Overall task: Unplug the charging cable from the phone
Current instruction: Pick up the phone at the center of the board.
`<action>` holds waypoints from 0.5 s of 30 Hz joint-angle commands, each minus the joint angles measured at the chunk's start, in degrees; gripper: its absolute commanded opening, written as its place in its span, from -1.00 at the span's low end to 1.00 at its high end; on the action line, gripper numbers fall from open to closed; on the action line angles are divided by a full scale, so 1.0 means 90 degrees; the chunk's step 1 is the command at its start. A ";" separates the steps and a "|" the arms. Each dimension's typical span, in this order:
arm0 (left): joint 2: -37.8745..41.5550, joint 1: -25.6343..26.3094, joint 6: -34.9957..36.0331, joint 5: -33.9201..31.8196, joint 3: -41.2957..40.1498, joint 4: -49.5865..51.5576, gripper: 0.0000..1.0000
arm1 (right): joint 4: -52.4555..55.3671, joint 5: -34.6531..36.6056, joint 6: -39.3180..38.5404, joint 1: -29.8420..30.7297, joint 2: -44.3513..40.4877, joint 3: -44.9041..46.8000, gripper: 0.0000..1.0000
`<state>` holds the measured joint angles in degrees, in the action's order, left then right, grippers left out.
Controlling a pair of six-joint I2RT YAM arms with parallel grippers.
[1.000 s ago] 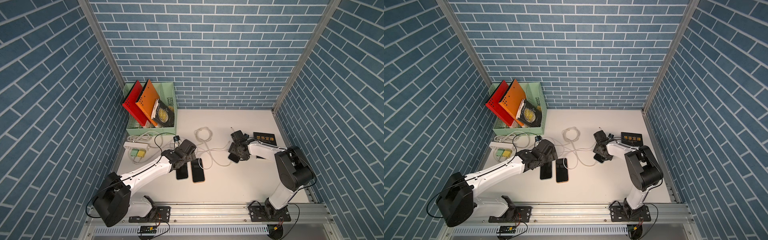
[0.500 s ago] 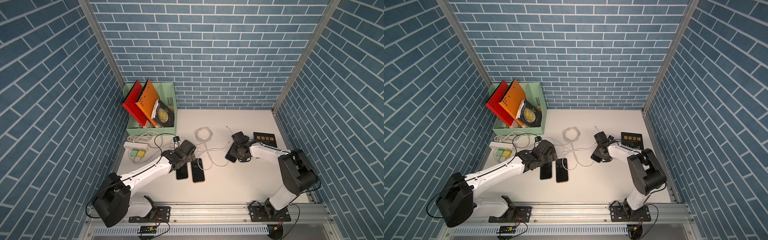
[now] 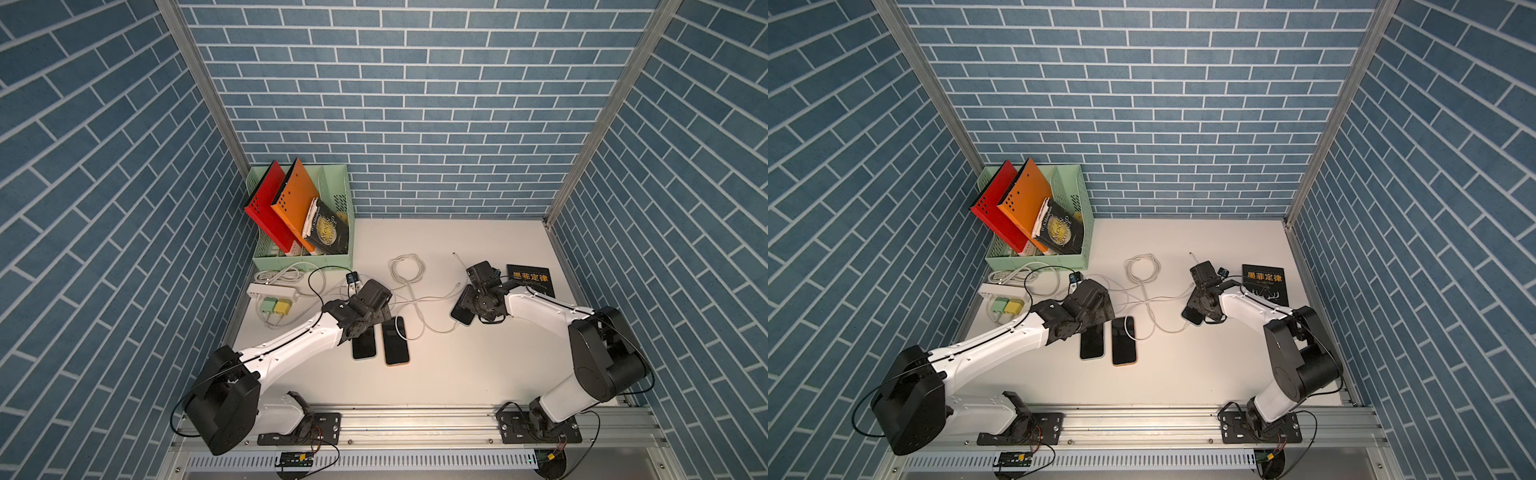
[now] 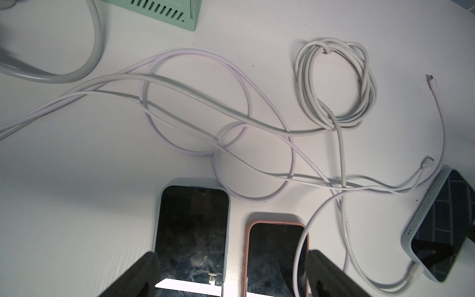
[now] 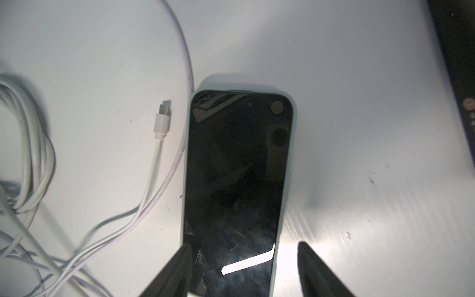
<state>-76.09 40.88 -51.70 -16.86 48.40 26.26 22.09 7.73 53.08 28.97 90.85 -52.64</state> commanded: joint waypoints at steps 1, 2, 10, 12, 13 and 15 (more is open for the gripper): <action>0.0078 -0.0040 -0.0001 -0.0144 0.0185 0.0237 0.89 | 0.0251 0.0086 -0.0106 0.0043 -0.0141 -0.0006 0.73; 0.0076 -0.0039 0.0013 -0.0163 0.0225 0.0278 0.88 | 0.0278 0.0096 -0.0120 0.0043 -0.0172 -0.0018 0.82; 0.0426 -0.0041 0.0044 -0.0258 0.0135 0.0364 0.89 | 0.0790 0.0007 -0.0305 0.0044 -0.0024 -0.0243 0.99; 0.0517 -0.0041 0.0035 -0.0255 0.0040 0.0349 0.89 | 0.0918 0.0019 -0.0319 0.0031 -0.0039 -0.0297 0.99; 0.0579 -0.0041 0.0038 -0.0263 -0.0010 0.0344 0.89 | 0.0962 0.0036 -0.0321 0.0023 -0.0052 -0.0327 0.99; 0.0665 -0.0046 0.0023 -0.0274 -0.0103 0.0327 0.89 | 0.0978 0.0001 -0.0313 0.0010 -0.0092 -0.0347 0.99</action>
<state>-71.31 40.88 -51.66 -18.04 48.97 27.94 27.51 7.51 51.99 29.15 90.74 -54.35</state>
